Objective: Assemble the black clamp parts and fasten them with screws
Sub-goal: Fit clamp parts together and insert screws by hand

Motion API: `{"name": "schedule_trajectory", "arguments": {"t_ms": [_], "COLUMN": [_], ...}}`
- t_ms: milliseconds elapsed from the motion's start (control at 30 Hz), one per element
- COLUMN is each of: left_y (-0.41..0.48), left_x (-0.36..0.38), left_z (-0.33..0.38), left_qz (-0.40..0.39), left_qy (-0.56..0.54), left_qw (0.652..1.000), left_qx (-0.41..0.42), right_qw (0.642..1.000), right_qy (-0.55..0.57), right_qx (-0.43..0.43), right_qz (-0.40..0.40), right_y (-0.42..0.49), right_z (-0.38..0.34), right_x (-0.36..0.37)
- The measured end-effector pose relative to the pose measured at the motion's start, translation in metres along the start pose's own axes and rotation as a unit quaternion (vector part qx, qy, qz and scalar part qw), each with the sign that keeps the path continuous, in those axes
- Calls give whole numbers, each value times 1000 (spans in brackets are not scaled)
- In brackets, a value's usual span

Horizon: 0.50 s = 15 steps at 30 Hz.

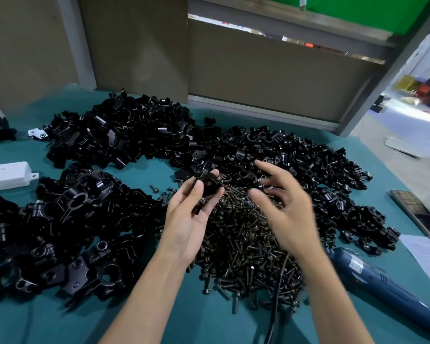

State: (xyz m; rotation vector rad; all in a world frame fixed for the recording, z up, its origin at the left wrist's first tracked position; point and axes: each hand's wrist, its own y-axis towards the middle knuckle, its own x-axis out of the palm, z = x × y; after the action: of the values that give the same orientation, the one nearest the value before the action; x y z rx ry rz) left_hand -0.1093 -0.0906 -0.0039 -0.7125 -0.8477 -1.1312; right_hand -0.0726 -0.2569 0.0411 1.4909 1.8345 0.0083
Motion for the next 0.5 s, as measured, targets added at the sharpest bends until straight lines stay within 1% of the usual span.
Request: {"name": "schedule_trajectory", "arguments": {"t_ms": [67,133,200,233,267,367,433,500], "left_y": [-1,-1,-1,0,0,1,2,3], "left_x": [1,1,1,1,1,0,-1,-3], "left_z": [0,0,1,1,1,2,2,1], "left_qz": [0,-1,2,4,5,9,12,11], "left_qy": [-56,-88,-102,-104,-104,-107,-98,-57], "left_qw": [998,995,993,993,992,992,993,997], "left_qx": [-28,-49,-61,-64,-64,-70,-66,-48], "right_qw": [995,970,925,898,876,826,819,819], "right_qy": [-82,-209,-319,-359,-391,-444,-426,-405], "right_qx": [52,116,201,253,283,338,372,394], "right_qz": [36,54,40,30,10,-82,-99,-98], "right_y": [-20,-48,-81,-98,-114,-144,-140,-131], "right_z": [18,41,63,75,90,121,127,121], "right_x": [-38,-86,-129,-145,-157,-170,-170,-171]}}
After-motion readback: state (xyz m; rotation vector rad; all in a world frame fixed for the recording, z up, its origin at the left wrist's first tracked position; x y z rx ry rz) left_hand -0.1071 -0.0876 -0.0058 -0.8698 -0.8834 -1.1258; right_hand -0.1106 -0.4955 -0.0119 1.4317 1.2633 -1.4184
